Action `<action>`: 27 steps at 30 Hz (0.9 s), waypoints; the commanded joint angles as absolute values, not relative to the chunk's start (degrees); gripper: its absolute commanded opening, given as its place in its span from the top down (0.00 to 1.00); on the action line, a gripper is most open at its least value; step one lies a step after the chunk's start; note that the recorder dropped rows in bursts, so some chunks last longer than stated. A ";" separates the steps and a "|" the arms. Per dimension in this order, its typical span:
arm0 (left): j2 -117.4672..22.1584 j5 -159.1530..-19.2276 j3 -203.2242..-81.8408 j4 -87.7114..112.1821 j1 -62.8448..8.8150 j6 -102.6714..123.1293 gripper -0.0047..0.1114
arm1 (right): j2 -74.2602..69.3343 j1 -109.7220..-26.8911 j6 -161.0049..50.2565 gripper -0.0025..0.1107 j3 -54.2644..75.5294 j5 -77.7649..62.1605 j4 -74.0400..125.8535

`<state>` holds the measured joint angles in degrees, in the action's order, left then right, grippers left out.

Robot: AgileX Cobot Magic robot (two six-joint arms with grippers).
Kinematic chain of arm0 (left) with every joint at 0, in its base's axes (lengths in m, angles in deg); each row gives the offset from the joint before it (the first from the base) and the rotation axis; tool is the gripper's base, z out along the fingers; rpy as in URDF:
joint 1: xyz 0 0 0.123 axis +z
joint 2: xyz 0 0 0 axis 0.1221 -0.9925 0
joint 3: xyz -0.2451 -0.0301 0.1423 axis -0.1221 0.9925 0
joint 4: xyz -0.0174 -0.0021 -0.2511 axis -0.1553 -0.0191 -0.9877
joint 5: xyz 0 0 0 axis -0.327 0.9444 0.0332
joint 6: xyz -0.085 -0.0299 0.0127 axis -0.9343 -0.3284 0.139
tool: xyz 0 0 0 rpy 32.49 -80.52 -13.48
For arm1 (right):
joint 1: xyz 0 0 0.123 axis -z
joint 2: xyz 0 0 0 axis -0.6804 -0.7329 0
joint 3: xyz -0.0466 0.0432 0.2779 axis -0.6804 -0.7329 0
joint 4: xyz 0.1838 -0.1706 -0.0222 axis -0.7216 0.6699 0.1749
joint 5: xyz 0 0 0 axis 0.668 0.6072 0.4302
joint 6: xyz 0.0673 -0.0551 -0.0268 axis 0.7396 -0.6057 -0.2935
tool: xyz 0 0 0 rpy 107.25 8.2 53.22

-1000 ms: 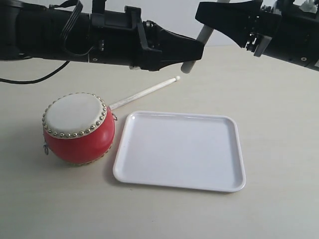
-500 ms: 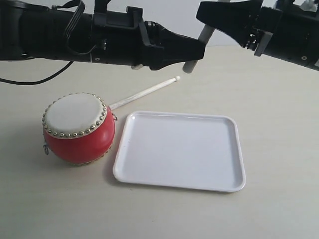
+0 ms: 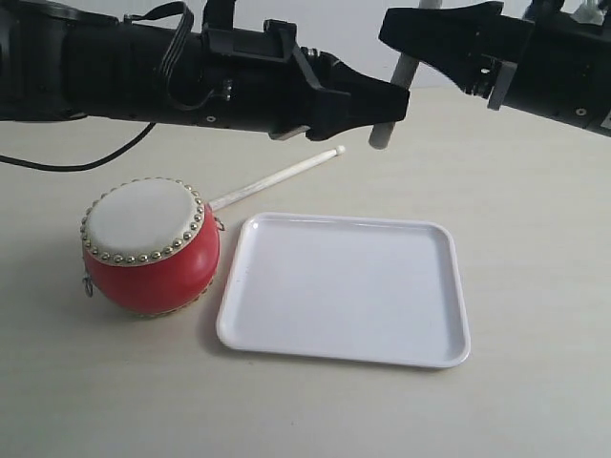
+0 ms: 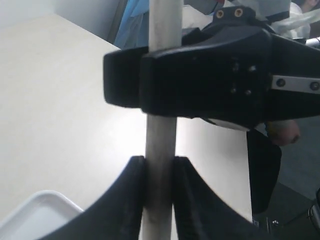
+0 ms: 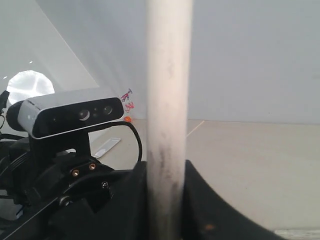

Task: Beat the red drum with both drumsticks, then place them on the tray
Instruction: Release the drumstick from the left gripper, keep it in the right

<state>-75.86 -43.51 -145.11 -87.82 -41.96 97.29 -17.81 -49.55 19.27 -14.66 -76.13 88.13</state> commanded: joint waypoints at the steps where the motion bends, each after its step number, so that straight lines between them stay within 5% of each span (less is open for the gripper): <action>1: -75.88 -44.82 -145.15 -87.71 -42.26 95.96 0.88 | -17.34 -49.51 17.95 0.98 -14.31 -77.76 87.46; 2: -75.88 -44.82 -145.15 -87.71 -42.26 95.96 0.82 | -17.34 -49.51 17.95 0.98 -14.31 -77.76 87.46; 3: -75.88 -44.82 -145.15 -87.71 -41.89 96.06 0.63 | -17.34 -49.51 17.95 0.98 -14.31 -77.76 87.46; 6: -75.78 -44.82 -145.15 -87.71 -40.81 95.74 0.29 | -17.34 -49.51 17.95 0.98 -14.31 -77.76 87.20; 9: -75.66 -44.66 -145.15 -87.71 -39.28 95.48 0.12 | -17.34 -49.51 17.95 0.98 -14.31 -77.76 86.73; 18: -70.08 -48.56 -145.58 -84.64 -31.30 96.44 0.31 | -17.34 -49.51 17.47 0.98 -12.67 -61.80 85.70; 27: -68.62 -70.07 -155.19 -34.17 -29.80 60.68 0.32 | -17.34 -49.51 24.02 0.98 -5.74 -56.96 96.32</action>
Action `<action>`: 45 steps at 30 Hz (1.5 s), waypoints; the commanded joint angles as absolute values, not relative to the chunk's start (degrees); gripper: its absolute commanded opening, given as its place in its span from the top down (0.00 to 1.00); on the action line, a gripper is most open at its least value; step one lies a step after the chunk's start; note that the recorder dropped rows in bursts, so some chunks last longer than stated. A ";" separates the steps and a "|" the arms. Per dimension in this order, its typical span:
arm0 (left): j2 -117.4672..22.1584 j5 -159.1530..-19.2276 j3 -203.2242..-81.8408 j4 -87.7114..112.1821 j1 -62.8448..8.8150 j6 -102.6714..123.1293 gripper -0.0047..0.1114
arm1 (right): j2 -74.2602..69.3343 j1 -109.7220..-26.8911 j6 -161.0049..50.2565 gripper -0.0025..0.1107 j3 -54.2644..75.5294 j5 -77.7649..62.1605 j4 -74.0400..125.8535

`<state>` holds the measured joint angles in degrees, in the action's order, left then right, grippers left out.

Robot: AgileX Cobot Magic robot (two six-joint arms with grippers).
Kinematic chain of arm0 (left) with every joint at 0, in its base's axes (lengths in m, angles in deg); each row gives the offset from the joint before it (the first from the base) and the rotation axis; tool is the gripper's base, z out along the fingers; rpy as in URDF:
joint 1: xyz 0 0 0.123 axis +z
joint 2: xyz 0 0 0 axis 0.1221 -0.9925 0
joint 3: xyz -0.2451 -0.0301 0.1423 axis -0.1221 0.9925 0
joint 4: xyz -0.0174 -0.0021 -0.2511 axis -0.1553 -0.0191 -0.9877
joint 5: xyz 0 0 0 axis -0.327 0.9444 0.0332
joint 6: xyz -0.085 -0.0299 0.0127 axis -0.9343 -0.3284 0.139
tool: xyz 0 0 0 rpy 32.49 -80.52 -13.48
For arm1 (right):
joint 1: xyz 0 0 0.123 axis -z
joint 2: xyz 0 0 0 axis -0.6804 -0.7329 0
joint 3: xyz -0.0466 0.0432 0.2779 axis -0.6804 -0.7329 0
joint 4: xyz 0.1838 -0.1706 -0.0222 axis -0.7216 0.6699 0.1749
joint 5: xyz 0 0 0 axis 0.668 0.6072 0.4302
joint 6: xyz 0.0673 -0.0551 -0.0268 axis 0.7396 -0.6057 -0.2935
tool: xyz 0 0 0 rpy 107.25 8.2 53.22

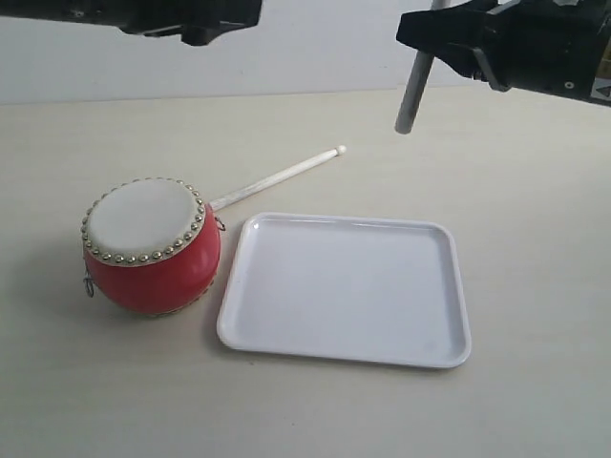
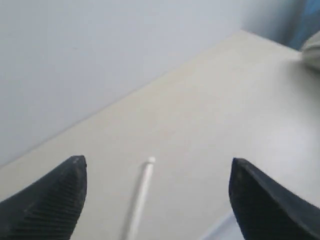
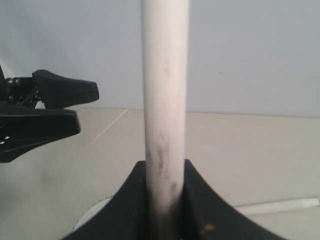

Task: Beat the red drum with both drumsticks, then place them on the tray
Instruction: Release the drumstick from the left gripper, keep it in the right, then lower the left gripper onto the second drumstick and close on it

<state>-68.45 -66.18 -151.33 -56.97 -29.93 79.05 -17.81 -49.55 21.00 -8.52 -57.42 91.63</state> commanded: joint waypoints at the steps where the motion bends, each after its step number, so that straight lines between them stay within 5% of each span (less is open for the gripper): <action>1: -68.90 -69.94 -156.43 -26.08 -29.78 53.83 0.32 | -17.34 -49.51 24.90 0.98 -5.25 -56.67 97.53; 9: -74.87 -51.68 -169.48 27.13 -30.19 7.17 0.32 | -17.34 -49.51 25.16 0.98 -4.54 -48.30 99.17; 20: -93.49 -23.03 -196.14 17.18 -33.00 17.50 0.32 | -17.34 -49.51 34.16 0.98 -3.32 -43.13 112.41; 26: -104.24 -19.23 -206.75 15.72 -33.00 24.21 0.32 | -17.34 -49.51 45.75 0.98 -0.72 -43.00 125.85; 45: -115.97 -19.23 -209.10 7.60 -33.03 36.43 0.32 | -17.44 -49.40 45.47 0.98 -0.71 -41.57 125.85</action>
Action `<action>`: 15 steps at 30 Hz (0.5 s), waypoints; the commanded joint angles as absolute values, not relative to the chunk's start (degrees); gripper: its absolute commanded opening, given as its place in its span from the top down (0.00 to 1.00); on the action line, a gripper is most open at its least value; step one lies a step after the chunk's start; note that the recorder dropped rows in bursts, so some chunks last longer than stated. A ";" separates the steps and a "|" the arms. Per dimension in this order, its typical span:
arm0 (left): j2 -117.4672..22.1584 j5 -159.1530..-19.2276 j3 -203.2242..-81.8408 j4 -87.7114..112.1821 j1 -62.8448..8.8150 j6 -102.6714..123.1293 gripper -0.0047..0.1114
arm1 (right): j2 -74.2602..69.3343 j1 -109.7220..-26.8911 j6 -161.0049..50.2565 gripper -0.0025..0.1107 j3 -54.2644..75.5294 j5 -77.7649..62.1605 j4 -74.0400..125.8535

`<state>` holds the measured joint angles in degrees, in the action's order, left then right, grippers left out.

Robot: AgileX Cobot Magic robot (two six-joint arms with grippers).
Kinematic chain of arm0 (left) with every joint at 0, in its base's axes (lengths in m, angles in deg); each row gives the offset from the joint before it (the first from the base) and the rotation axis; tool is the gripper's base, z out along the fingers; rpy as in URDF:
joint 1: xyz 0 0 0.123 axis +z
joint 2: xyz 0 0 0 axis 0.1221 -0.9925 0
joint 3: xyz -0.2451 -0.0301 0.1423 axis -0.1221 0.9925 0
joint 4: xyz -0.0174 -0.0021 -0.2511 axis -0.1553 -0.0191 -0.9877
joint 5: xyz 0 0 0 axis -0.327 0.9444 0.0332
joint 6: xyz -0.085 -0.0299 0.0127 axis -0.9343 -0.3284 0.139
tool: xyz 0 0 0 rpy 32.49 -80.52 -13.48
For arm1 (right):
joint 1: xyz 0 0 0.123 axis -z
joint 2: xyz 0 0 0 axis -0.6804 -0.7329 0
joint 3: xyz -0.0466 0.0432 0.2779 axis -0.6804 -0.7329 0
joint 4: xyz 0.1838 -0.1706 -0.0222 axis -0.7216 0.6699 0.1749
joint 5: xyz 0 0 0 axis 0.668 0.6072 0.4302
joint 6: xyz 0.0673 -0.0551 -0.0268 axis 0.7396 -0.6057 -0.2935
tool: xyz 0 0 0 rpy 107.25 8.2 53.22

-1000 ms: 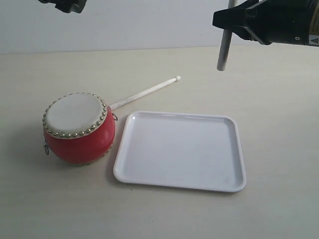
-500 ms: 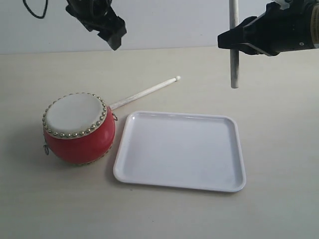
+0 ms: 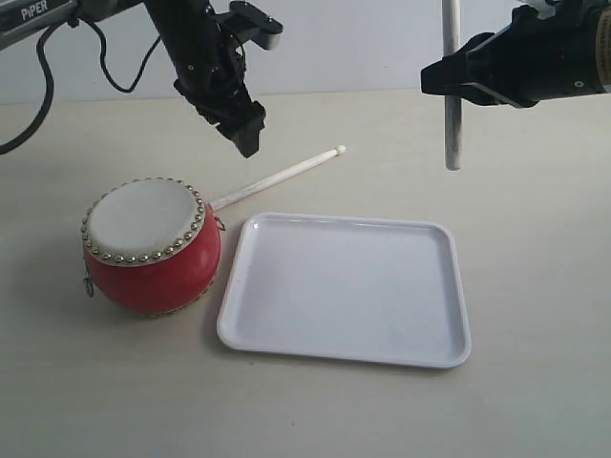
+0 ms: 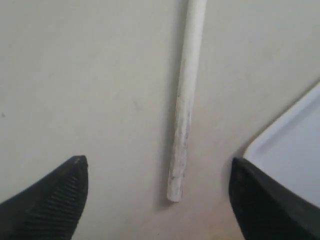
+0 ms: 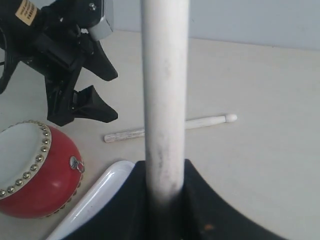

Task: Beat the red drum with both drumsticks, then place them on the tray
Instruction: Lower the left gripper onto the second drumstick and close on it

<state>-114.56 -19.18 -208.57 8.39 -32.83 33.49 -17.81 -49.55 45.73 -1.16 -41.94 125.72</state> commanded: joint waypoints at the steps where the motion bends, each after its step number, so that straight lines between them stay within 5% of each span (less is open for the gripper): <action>1: -116.33 -19.23 -209.10 7.60 -33.03 37.22 0.32 | -17.44 -49.40 45.47 0.98 -0.71 -41.68 125.85; 15: -120.86 -19.23 -209.10 7.60 -33.03 40.04 0.32 | -17.44 -49.40 45.47 0.98 -0.71 -41.68 125.85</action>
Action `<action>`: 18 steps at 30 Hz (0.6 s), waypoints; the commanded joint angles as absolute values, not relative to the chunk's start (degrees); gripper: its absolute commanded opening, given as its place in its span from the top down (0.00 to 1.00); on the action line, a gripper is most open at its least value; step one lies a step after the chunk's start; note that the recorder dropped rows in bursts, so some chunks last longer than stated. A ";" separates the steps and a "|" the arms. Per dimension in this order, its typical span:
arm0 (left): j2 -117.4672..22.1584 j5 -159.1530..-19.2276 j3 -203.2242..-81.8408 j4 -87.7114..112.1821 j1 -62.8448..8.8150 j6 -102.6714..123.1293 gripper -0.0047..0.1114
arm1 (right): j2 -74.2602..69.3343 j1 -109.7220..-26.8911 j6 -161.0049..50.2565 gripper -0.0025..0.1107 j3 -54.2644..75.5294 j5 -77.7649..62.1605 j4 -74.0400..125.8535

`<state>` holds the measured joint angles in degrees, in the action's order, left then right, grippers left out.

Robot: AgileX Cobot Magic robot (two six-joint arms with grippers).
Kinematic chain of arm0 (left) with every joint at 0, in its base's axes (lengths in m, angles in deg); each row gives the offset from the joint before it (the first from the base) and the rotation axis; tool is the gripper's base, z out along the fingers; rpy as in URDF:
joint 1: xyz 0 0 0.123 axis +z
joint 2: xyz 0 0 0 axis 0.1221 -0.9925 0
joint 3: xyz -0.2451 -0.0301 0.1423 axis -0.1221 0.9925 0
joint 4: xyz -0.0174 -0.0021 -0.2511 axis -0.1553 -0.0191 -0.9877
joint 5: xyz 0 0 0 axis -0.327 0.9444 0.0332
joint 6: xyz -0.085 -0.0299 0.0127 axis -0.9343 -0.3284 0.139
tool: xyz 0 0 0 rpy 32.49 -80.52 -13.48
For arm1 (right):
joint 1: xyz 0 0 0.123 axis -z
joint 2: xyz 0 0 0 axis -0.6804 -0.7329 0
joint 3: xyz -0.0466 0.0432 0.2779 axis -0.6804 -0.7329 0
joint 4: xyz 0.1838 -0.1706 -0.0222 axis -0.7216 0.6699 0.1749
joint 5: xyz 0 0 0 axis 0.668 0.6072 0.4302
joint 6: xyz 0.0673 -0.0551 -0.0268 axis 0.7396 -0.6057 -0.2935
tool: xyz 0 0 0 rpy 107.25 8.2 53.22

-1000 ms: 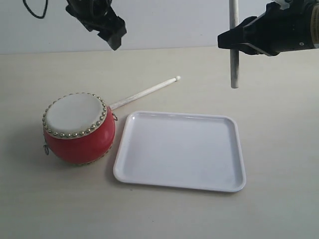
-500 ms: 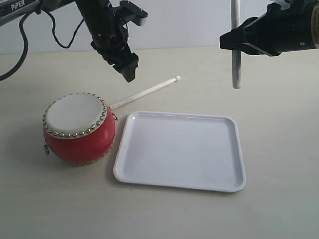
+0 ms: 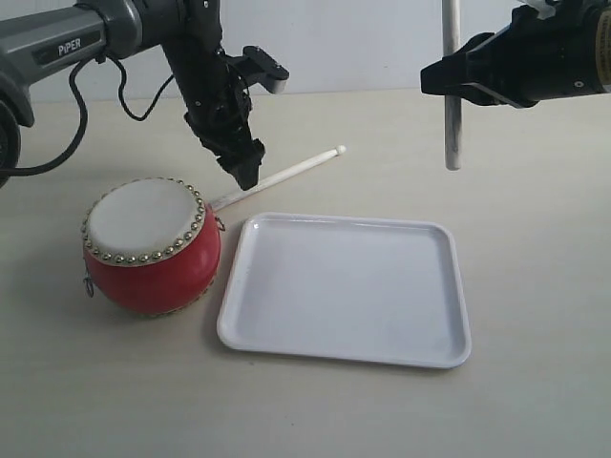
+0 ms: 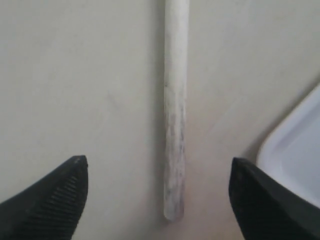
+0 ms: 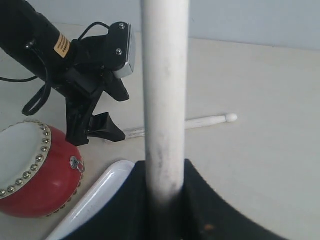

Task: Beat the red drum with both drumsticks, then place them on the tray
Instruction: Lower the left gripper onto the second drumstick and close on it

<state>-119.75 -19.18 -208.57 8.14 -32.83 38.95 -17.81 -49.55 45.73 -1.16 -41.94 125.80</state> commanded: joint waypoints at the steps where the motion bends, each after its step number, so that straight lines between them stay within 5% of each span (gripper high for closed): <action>1: -121.14 -19.23 -209.10 7.60 -33.03 40.41 0.32 | -17.44 -49.40 45.47 0.98 -0.71 -41.68 125.85; 18: -123.51 -19.23 -209.10 7.97 -33.03 40.41 0.35 | -17.44 -49.40 45.47 0.98 -0.71 -41.68 125.85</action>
<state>-122.98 -19.18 -208.57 8.14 -32.83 40.24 -17.81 -49.55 45.73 -1.16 -41.94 125.80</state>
